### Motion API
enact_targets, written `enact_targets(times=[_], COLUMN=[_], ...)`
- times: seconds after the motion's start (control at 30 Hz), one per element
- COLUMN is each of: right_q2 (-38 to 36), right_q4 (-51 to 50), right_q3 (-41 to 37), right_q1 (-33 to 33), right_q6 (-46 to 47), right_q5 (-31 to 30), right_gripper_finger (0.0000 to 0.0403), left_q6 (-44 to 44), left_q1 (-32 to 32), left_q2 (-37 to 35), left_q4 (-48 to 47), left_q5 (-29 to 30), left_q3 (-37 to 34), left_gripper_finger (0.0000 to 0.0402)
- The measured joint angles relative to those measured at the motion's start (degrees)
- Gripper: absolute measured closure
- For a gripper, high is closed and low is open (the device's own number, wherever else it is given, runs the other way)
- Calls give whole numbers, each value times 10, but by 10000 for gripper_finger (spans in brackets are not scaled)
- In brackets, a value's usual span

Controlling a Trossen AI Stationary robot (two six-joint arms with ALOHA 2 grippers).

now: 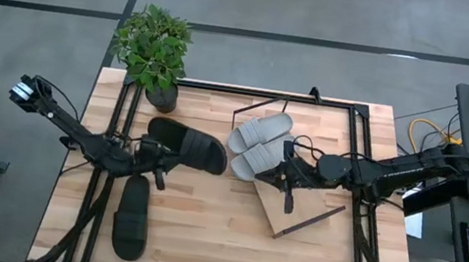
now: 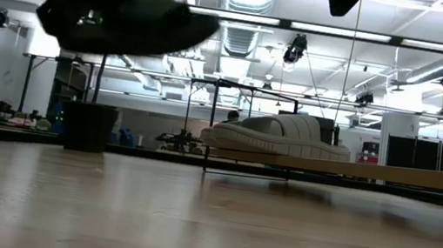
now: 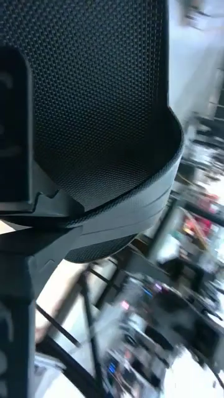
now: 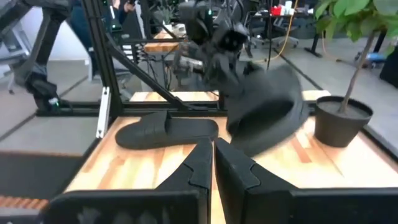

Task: Pick and place slides into the shelf
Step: Put the top black slide on the shelf

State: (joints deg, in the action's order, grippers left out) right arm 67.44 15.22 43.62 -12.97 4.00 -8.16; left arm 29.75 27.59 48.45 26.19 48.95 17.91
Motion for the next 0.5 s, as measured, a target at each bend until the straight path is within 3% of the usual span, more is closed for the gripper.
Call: enact_targets(times=[0.2,0.4,0.5], right_q2=[1,1,1], right_q4=[0,0,6], right_q3=[0,0,0], right_q1=[0,0,0], right_q6=[0,-2,9], right_q5=[0,1,-49], right_gripper_finger=[377,313,277], left_q6=[-159,-288,-352], left_q1=[1,1,1], left_q2=[21,79,113], left_q4=[130,278,363], left_q5=[-3,-4,-5], left_q3=[0,0,1], left_gripper_finger=[401,401,401])
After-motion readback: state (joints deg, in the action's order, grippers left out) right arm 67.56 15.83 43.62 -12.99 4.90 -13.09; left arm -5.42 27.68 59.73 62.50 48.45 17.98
